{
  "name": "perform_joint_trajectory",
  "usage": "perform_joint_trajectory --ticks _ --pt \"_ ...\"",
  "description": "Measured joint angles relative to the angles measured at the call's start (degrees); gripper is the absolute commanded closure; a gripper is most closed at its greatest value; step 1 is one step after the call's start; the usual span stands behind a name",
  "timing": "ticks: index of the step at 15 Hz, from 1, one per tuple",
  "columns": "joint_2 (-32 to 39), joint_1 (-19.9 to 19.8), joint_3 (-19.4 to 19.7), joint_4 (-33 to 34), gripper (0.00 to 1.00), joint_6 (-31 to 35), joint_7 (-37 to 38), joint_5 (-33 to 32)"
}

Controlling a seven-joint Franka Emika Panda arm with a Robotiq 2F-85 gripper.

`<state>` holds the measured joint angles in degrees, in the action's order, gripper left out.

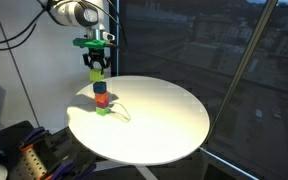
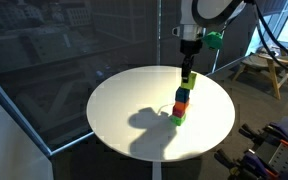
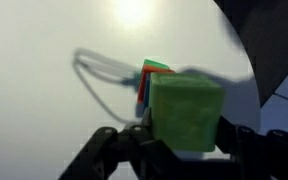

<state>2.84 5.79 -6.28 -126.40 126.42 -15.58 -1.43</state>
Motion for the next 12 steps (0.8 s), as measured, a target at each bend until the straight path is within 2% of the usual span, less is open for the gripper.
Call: perform_joint_trajectory --ticks 12 --pt "1.2 0.2 0.0 0.0 0.70 2.4 0.0 0.0"
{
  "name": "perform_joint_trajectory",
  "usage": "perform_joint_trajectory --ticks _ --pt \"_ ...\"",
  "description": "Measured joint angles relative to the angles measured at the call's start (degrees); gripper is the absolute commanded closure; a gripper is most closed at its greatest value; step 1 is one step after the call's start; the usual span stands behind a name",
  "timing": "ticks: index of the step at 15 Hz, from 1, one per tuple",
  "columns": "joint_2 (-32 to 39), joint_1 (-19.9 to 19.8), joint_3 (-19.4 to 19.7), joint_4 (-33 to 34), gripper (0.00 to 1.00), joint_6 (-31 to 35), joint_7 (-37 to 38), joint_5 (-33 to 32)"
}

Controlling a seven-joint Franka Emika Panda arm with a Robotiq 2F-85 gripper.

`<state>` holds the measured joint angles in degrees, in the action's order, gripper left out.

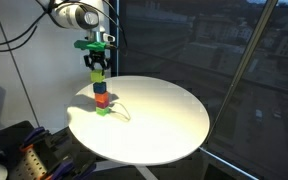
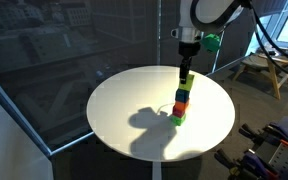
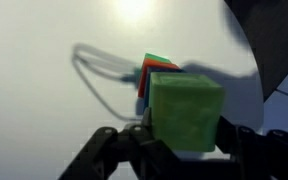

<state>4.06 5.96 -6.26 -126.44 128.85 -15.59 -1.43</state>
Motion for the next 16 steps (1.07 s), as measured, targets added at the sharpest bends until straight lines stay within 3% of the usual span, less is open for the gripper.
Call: perform_joint_trajectory --ticks 5,6,7,9,12,16 --pt "0.8 -0.2 0.1 0.0 0.70 0.6 0.0 0.0" --pt "0.9 -0.2 0.1 0.0 0.61 0.6 0.0 0.0" --pt "0.9 -0.2 0.1 0.0 0.20 0.7 -0.1 0.0" --pt "1.0 -0.2 0.1 0.0 0.20 0.8 -0.1 0.0" --pt "1.0 -0.2 0.1 0.0 0.00 0.9 -0.2 0.0" --pt "1.0 -0.2 0.1 0.0 0.00 0.9 -0.3 0.0"
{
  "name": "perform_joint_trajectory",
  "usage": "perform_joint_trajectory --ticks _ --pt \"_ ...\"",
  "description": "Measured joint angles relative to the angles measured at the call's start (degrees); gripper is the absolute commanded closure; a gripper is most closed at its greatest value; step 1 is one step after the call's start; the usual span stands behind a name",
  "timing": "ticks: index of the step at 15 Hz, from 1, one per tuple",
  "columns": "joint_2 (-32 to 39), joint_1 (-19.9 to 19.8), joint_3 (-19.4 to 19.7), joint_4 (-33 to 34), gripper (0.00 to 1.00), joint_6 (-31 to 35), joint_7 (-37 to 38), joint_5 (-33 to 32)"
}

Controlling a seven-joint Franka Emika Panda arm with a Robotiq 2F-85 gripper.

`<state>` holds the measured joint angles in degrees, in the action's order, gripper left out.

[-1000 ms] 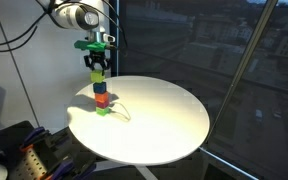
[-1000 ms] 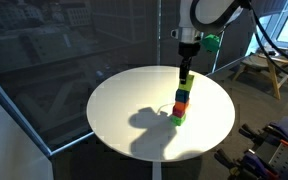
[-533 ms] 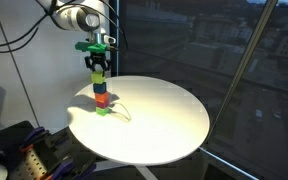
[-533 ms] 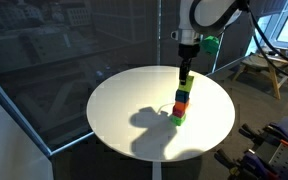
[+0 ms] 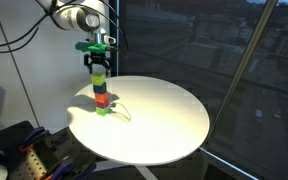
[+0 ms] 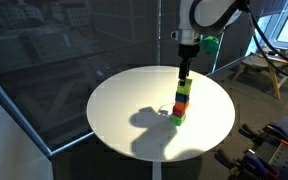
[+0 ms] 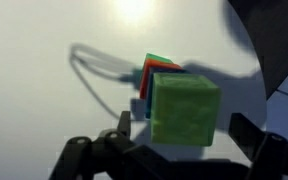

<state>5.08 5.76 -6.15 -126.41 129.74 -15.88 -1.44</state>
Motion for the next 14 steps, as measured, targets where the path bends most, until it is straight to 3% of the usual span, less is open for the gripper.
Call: perform_joint_trajectory --ticks 14 --pt "-2.8 0.6 -0.7 -0.1 0.00 -1.7 0.0 0.0"
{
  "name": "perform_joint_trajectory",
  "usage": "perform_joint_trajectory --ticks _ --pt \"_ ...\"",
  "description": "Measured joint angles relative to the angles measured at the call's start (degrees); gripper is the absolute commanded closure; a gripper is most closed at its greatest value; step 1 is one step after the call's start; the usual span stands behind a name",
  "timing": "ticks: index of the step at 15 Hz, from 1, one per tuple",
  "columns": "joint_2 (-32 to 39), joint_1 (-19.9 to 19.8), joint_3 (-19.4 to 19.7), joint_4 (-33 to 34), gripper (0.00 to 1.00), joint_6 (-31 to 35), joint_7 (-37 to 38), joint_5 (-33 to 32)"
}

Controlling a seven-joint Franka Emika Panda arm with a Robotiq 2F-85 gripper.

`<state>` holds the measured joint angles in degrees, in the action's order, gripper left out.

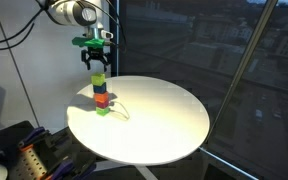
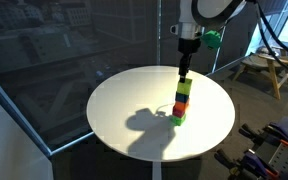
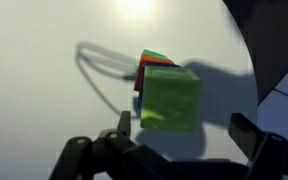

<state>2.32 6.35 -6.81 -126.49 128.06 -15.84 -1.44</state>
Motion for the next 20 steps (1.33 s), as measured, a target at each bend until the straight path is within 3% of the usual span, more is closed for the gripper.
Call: perform_joint_trajectory --ticks 13,20 --pt "-10.9 -0.1 0.1 -7.3 0.00 -2.2 14.5 0.0" --pt "-17.0 -0.4 0.9 -11.3 0.00 -2.3 16.8 0.6"
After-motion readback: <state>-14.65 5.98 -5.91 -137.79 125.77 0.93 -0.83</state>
